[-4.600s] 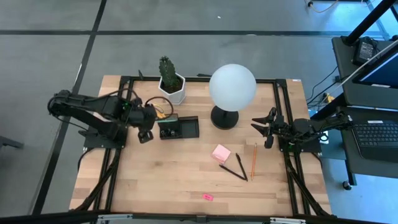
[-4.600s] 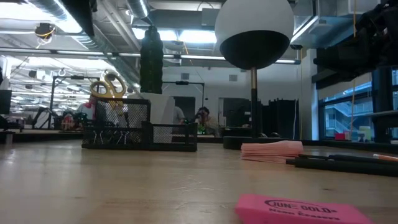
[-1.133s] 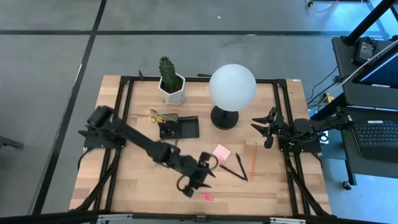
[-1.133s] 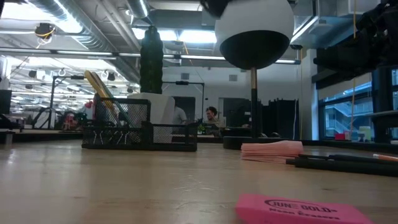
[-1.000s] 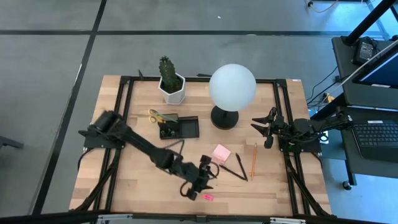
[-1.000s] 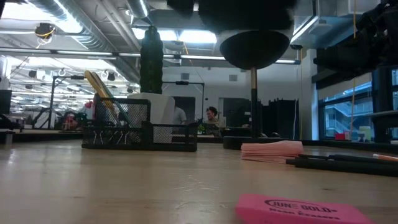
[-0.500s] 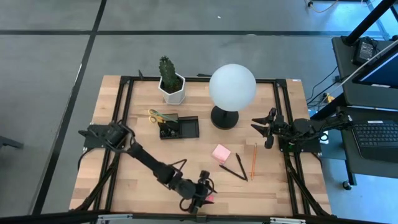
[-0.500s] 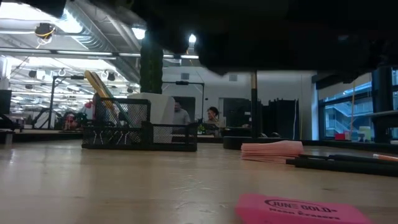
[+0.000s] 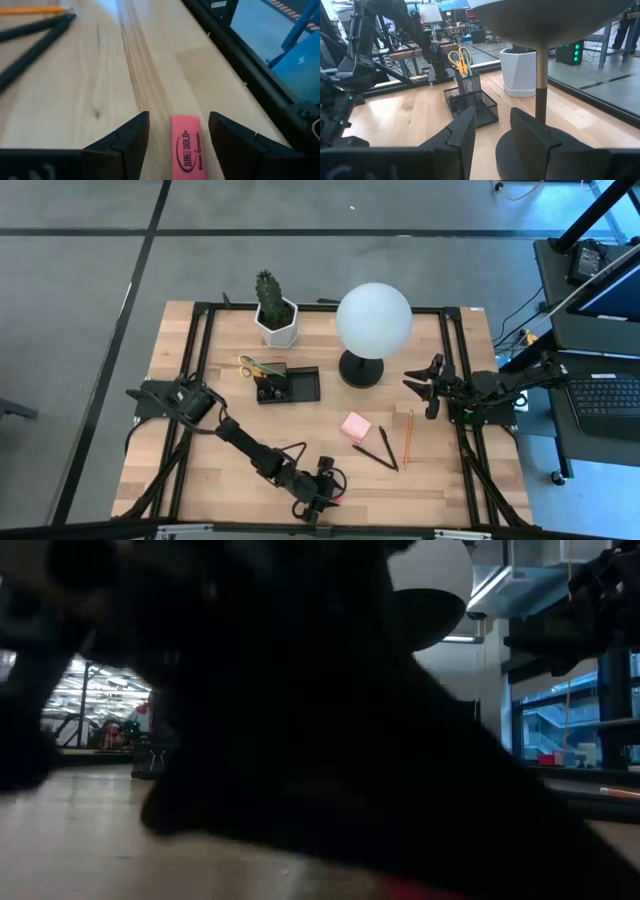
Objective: Pick and place office supplies into organizer
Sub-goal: Put the pink eraser into the black desk organizer
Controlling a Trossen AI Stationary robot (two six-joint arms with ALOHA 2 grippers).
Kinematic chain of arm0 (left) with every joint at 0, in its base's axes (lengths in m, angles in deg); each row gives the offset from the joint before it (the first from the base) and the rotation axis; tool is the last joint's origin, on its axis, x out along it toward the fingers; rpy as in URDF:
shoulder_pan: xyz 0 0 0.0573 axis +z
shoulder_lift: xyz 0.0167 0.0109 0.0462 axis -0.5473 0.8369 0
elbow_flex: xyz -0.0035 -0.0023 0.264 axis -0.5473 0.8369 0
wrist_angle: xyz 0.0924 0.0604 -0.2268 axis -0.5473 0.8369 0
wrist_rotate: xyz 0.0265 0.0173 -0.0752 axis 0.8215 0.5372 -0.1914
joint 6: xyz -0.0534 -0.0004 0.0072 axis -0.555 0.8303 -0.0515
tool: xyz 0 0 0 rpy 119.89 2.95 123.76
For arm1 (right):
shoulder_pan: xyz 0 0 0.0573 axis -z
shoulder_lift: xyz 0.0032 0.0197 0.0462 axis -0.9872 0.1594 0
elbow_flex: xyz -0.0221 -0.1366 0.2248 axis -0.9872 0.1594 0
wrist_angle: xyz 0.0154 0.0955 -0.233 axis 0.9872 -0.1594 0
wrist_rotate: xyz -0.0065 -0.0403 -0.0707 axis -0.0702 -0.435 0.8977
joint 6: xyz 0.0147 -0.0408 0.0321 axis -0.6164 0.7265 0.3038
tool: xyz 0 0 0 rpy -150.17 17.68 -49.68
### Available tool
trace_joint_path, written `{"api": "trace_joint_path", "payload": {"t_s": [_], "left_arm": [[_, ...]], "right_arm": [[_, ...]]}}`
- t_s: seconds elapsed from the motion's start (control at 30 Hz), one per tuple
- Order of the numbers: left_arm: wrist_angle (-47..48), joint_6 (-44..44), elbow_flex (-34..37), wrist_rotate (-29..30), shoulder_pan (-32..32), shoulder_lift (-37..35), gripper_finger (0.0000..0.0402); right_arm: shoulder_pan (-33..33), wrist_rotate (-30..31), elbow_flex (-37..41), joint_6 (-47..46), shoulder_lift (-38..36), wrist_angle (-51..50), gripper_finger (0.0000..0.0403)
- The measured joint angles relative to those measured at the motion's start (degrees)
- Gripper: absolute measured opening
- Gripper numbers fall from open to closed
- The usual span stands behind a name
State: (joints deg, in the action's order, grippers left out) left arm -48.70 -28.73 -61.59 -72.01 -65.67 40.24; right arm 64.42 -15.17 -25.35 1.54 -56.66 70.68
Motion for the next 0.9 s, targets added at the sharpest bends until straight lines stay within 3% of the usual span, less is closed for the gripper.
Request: {"api": "trace_joint_path", "payload": {"t_s": [0.33, 0.6, 0.9], "left_arm": [[-0.18, -7.68, -0.33, -0.94, -0.01, 2.61, 0.0171], [1.99, -1.73, -0.42, 1.85, -1.78, 2.78, 0.0144], [3.42, -2.9, -0.35, 2.6, -2.17, 2.7, 0.0126]], "right_arm": [[0.0, 0.0, 0.0, -0.04, 0.88, -0.04, 0.0126], [-0.01, 0.0, 0.0, -0.04, 1.18, -0.04, 0.0126], [-0.01, 0.0, -0.01, -0.02, 1.16, -0.04, 0.0126]]}}
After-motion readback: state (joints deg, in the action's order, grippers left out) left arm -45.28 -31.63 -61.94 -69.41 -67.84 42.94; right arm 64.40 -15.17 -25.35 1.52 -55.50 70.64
